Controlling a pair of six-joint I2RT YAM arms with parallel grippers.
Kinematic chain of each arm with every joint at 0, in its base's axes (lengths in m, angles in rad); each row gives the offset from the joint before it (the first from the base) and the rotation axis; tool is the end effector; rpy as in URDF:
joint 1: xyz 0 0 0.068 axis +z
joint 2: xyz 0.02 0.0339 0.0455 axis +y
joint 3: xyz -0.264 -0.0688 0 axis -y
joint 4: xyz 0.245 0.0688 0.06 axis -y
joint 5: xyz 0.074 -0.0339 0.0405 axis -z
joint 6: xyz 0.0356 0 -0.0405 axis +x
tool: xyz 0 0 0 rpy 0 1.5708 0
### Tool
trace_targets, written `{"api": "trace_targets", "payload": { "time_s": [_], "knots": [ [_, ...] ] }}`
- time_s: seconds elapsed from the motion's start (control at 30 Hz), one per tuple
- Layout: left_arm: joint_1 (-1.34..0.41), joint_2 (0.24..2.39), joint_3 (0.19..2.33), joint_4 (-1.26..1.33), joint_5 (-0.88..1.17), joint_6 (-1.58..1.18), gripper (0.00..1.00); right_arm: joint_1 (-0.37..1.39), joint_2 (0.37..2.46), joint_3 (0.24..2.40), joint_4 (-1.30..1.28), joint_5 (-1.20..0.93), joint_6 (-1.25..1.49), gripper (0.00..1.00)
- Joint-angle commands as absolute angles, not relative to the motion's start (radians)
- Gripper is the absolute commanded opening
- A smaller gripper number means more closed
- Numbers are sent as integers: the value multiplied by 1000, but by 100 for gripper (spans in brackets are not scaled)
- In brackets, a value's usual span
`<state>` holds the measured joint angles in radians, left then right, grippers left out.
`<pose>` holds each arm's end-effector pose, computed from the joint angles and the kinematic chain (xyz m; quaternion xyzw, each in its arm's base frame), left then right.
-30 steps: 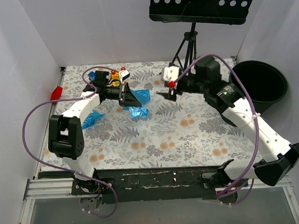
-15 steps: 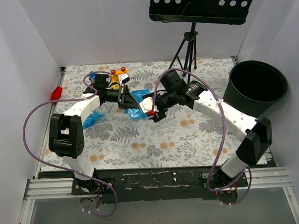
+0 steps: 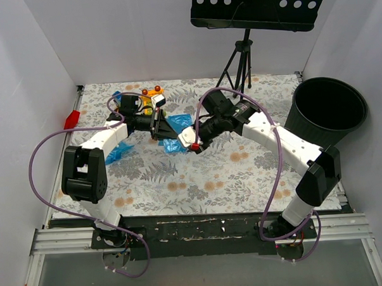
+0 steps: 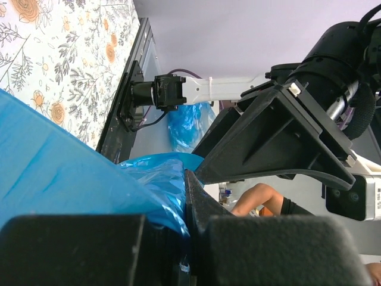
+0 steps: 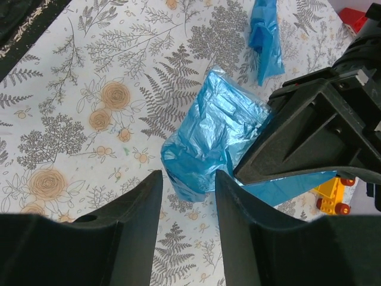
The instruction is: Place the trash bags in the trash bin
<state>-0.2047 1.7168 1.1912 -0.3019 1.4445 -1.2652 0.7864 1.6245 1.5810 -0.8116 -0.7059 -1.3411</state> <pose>0.3390 -0.1064 0.2459 0.1465 -0.7245 0.6397 0.2109 0.2294 0.2625 0.3501 -0.8271 0.3210 0.2214 0.4048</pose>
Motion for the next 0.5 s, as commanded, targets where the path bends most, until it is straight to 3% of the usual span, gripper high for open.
{"api": "trace_targets", "payload": {
  "time_s": [0.0, 0.13, 0.2, 0.27, 0.3, 0.47],
  "knots": [
    [-201, 1664, 1186, -267, 1483, -1285, 0, 798, 1638, 1624, -850, -744, -1368, 42],
    [-201, 1661, 1181, -249, 1486, -1302, 0, 798, 1663, 1663, -884, -709, -1350, 3],
    [-196, 1661, 1192, -252, 1468, -1301, 3, 790, 1654, 1663, -865, -667, -1295, 1],
    [-173, 1654, 1257, -369, 1366, -1167, 31, 758, 1632, 1670, -830, -667, -1200, 1],
    [-158, 1649, 1305, -503, 1294, -1049, 38, 741, 1626, 1684, -831, -670, -1159, 1],
    [-71, 1586, 1480, -753, 1091, -573, 58, 695, 1644, 1834, -926, -667, -970, 1]
  ]
}}
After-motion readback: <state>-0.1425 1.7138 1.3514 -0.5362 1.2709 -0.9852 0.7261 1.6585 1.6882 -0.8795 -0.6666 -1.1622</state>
